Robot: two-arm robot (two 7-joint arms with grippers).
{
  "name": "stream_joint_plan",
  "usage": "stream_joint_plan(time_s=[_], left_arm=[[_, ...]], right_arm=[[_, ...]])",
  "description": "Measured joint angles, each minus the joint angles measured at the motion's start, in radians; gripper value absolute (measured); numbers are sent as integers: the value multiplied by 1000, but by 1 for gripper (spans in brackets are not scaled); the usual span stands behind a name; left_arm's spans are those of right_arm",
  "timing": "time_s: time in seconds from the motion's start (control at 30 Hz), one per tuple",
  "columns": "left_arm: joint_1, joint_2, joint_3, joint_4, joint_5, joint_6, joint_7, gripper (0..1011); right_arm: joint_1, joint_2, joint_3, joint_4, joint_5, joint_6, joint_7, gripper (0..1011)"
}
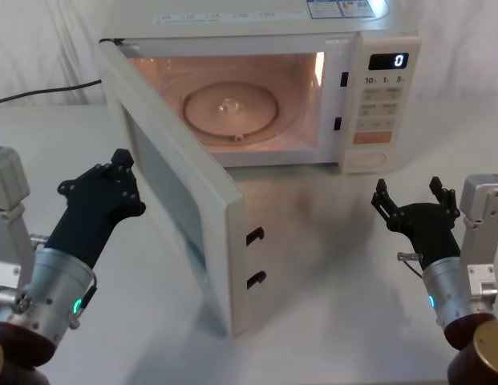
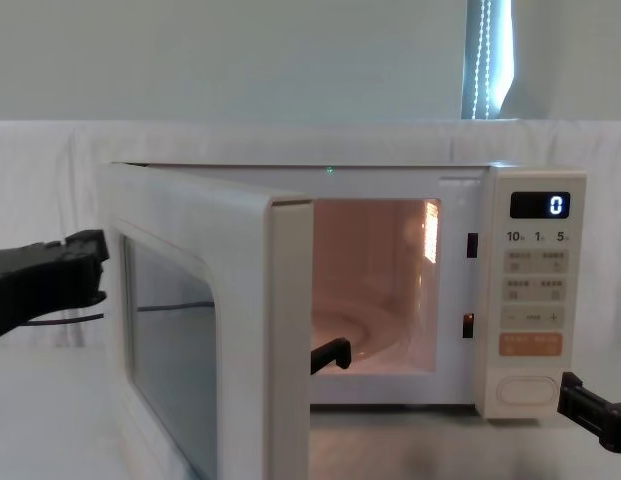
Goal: Press the button to open the microwave door with one hand; close the microwave door with the other hand.
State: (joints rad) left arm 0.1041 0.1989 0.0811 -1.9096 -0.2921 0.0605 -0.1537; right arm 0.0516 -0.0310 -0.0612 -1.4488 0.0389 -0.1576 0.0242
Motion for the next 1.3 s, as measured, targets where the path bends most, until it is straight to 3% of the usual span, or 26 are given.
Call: stream_joint_plan(time_s=[0.3, 0.67, 1.03, 1.13, 1.3], left_arm=[[-61, 27, 38, 26, -20, 33, -42, 0], [-150, 24, 89, 83, -75, 97, -56, 0], [-263, -8, 160, 197, -65, 68, -46, 0], [-320, -34, 190, 251, -40, 69, -27, 0], [-368, -59, 218, 294, -10, 79, -9, 0]], right_arm=[[0, 0, 0, 0, 0, 0, 0, 1000], [0, 0, 0, 0, 0, 0, 0, 1000], [0, 0, 0, 0, 0, 0, 0, 1000], [0, 0, 0, 0, 0, 0, 0, 1000], [0, 0, 0, 0, 0, 0, 0, 1000]])
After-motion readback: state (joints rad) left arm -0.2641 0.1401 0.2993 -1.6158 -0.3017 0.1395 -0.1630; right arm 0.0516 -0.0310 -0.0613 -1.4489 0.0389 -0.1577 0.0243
